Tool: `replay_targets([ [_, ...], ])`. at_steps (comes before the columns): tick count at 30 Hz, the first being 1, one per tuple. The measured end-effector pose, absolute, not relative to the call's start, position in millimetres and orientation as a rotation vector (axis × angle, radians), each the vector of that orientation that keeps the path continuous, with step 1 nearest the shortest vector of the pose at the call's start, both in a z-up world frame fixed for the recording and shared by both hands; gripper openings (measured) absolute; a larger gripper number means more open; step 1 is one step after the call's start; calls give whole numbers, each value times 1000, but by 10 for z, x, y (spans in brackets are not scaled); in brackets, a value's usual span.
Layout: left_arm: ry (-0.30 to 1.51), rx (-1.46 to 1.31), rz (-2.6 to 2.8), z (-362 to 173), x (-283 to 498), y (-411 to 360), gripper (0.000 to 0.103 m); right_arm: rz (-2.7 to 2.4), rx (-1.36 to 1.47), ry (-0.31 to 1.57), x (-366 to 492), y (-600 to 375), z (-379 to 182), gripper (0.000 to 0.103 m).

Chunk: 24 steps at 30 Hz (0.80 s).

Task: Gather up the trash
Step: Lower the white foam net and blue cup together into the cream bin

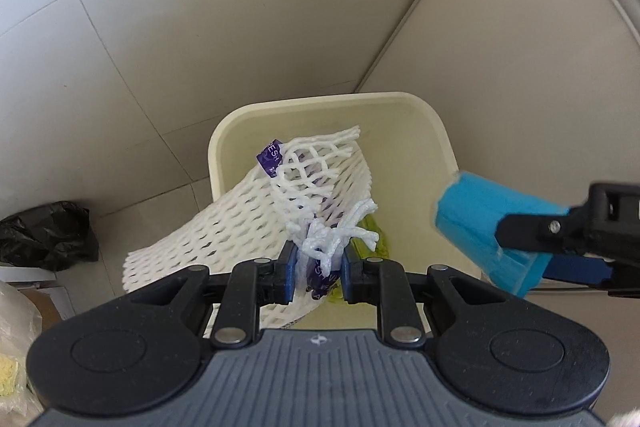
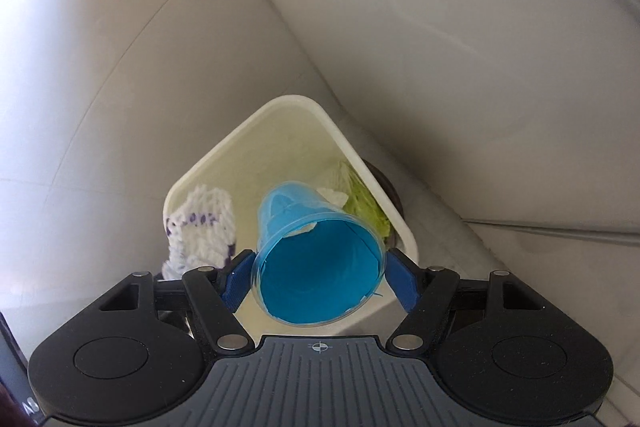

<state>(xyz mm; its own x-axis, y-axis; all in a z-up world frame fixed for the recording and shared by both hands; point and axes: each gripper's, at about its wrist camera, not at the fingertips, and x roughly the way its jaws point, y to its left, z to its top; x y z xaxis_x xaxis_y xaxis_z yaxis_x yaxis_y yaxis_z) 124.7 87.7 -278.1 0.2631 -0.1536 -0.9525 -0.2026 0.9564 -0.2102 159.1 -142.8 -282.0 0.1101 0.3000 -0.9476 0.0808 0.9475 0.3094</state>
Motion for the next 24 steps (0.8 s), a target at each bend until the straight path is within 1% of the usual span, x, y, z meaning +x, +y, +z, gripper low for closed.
replay_targets([
  [8,1304,-377,15,-2837,1314,894,19,163,328,1469,1720,-1390,-2818,73],
  [13,1262,-584,19,-2829,1289,1046,17,156,330,1453,1776,-1500,-2739,72],
  [18,1164,-807,19,-2742,1221,1230,17,161,314,1431,1567,-1499,-2668,71],
  [24,1122,-899,69,-2714,1062,1344,17,152,353,1435,1509,-1514,-2719,71],
])
